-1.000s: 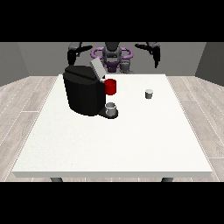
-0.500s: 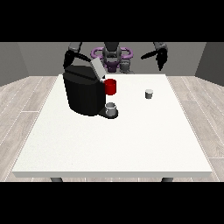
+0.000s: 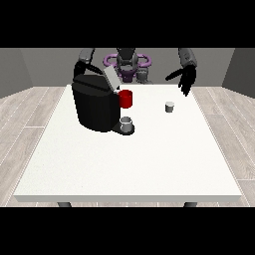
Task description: Insert the coffee pod into the coffee machine and close the lid
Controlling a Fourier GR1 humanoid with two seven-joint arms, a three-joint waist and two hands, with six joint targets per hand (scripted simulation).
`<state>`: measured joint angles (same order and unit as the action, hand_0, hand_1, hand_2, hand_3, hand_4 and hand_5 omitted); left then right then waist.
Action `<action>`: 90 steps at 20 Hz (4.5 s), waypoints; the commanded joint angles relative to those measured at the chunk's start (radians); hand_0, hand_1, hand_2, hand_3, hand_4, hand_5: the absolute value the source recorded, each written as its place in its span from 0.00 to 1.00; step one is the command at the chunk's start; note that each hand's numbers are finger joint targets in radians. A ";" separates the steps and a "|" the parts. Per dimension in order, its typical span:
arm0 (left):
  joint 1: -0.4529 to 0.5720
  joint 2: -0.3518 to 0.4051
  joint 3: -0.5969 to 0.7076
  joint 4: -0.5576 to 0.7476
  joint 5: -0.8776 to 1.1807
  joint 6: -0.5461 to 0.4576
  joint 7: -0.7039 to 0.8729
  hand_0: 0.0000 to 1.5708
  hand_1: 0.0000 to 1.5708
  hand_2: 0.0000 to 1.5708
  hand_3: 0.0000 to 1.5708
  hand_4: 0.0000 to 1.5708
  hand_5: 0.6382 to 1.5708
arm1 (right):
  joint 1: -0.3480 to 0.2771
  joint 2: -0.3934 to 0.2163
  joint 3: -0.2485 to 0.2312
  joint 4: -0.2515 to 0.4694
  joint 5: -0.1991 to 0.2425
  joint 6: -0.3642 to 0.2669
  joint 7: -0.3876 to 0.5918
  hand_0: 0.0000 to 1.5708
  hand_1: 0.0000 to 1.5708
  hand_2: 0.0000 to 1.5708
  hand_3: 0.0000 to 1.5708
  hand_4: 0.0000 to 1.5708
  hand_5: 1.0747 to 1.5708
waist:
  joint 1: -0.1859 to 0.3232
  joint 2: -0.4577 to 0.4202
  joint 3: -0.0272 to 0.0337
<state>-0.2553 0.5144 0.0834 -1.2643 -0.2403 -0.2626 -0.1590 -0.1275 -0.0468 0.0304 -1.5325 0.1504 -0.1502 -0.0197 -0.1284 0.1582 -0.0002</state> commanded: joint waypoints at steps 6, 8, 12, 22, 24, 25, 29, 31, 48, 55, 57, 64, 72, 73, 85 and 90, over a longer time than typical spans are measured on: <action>-0.140 0.028 -0.018 0.226 -0.117 -0.017 -0.020 0.00 0.00 0.00 0.00 0.00 1.00 | -0.063 0.021 0.014 0.041 -0.006 0.017 0.053 0.00 0.00 0.00 0.00 0.00 1.00 | -0.028 0.067 0.0002; -0.185 0.012 -0.027 0.280 -0.161 0.020 -0.026 0.00 0.00 0.00 0.00 0.00 1.00 | -0.071 0.036 0.038 0.034 0.003 0.005 0.082 0.00 0.00 0.00 0.00 0.00 1.00 | -0.045 0.069 0.0000; -0.212 -0.020 -0.060 0.342 -0.247 0.095 -0.069 0.00 0.00 0.19 0.00 0.00 1.00 | -0.146 0.032 0.012 0.087 0.028 -0.032 0.076 0.00 0.00 0.00 0.00 0.00 1.00 | -0.012 0.096 -0.0002; -0.281 -0.048 -0.113 0.410 -0.417 0.267 -0.138 0.68 0.68 0.72 0.59 0.30 1.00 | -0.127 0.042 0.012 0.177 0.027 -0.018 -0.012 0.00 0.00 0.00 0.00 0.00 1.00 | -0.024 0.099 0.0000; -0.279 -0.026 -0.131 0.443 -0.459 0.263 -0.137 0.60 0.60 0.66 0.55 0.27 1.00 | -0.172 0.020 -0.020 0.184 -0.008 0.014 0.008 0.00 0.00 0.00 0.00 0.00 1.00 | -0.009 0.097 0.0002; -0.276 -0.012 -0.129 0.454 -0.459 0.243 -0.163 0.59 0.59 0.65 0.54 0.26 1.00 | -0.148 0.000 -0.034 0.211 -0.018 0.034 -0.042 0.00 0.00 0.00 0.00 0.00 1.00 | -0.007 0.106 0.0003; -0.297 0.010 -0.166 0.529 -0.536 0.232 -0.137 0.56 0.56 0.65 0.56 0.22 1.00 | -0.186 0.022 -0.010 0.151 -0.006 0.018 0.078 0.00 0.00 0.00 0.00 0.00 1.00 | -0.043 0.084 -0.0002; -0.314 -0.023 -0.192 0.518 -0.572 0.233 -0.099 0.56 0.56 0.64 0.52 0.18 1.00 | -0.153 0.040 -0.013 0.232 -0.009 0.015 -0.028 0.00 0.00 0.00 0.00 0.00 1.00 | -0.026 0.092 0.0003; -0.400 -0.093 -0.105 0.611 -0.515 0.140 -0.253 0.92 0.92 0.91 0.87 0.33 1.00 | -0.077 0.045 0.050 0.271 0.097 -0.084 0.020 0.00 0.00 0.00 0.00 0.00 1.00 | -0.018 -0.015 -0.0002; -0.453 -0.122 -0.139 0.515 -0.524 -0.058 -0.138 0.87 0.87 0.88 0.84 0.32 1.00 | -0.069 -0.005 -0.053 0.410 0.034 -0.035 -0.039 0.00 0.00 0.00 0.00 0.00 1.00 | 0.047 -0.138 0.0008; -0.529 -0.103 -0.122 0.523 -0.522 -0.097 -0.113 0.90 0.90 0.89 0.85 0.34 1.00 | -0.115 0.008 -0.034 0.379 0.042 -0.034 -0.018 0.00 0.00 0.00 0.00 0.00 1.00 | 0.013 -0.118 0.0006; -0.610 -0.171 -0.100 0.483 -0.523 -0.118 0.008 0.85 0.85 0.86 0.84 0.38 1.00 | -0.152 -0.025 -0.066 0.377 -0.020 0.028 -0.055 0.00 0.00 0.00 0.00 0.00 1.00 | -0.011 -0.109 0.0006; -0.788 -0.185 -0.018 0.486 -0.465 -0.192 0.111 0.78 0.78 0.81 0.82 0.32 1.00 | -0.199 0.013 -0.047 0.350 0.021 -0.044 -0.018 0.00 0.00 0.00 0.00 0.00 1.00 | -0.060 -0.086 0.0006; -0.829 -0.140 0.029 0.515 -0.438 -0.221 0.126 0.79 0.79 0.81 0.81 0.32 1.00 | -0.180 0.031 -0.028 0.331 0.024 -0.044 -0.011 0.00 0.00 0.00 0.00 0.00 1.00 | -0.095 -0.078 0.0005; -1.000 -0.075 0.055 0.538 -0.466 -0.197 0.148 0.78 0.78 0.82 0.78 0.30 1.00 | -0.310 -0.026 -0.094 0.321 -0.007 -0.028 -0.042 0.00 0.00 0.00 0.00 0.00 1.00 | -0.143 0.098 0.0008; -1.021 -0.064 0.061 0.564 -0.482 -0.160 0.134 0.78 0.78 0.82 0.79 0.31 1.00 | -0.333 -0.033 -0.080 0.296 0.001 -0.017 -0.045 0.00 0.00 0.00 0.00 0.06 1.00 | -0.184 0.158 0.0007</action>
<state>-1.2198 0.4332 0.1268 -0.7166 -0.7181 -0.4409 -0.0395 -0.4309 -0.0794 -0.0541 -1.2327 0.1471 -0.1685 -0.0329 -0.2806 0.2497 0.0003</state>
